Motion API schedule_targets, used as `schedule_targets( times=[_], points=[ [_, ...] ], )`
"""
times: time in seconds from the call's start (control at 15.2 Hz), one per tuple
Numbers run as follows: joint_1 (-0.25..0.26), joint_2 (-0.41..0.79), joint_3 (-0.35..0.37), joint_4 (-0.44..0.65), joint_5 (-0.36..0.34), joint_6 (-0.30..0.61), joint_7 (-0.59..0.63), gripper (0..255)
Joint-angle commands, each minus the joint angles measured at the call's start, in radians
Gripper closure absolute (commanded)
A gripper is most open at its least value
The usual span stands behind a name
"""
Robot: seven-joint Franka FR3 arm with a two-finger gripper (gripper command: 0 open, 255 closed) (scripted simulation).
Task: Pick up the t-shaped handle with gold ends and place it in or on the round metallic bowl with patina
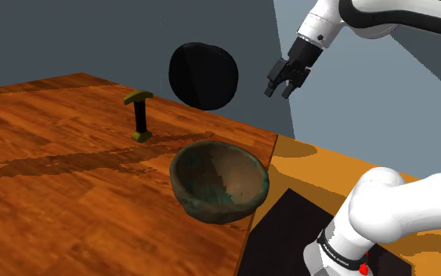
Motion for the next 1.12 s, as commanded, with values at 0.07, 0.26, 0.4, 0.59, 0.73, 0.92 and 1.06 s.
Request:
schedule_targets(
  times=[0.07,0.26,0.4,0.59,0.73,0.92,1.06],
  points=[
    [0.004,0.013,0.027,0.002,0.001,0.019,0.021,0],
    [0.015,0.061,0.110,0.014,0.001,0.073,0.083,0],
    [0.019,0.099,0.165,0.028,-0.005,0.108,0.126,0],
    [0.020,0.165,0.247,0.059,-0.022,0.155,0.194,0],
    [0.017,0.214,0.303,0.086,-0.041,0.184,0.241,0],
    [0.008,0.297,0.389,0.135,-0.083,0.220,0.318,0],
    [-0.002,0.357,0.447,0.175,-0.121,0.239,0.373,0]
  ],
)
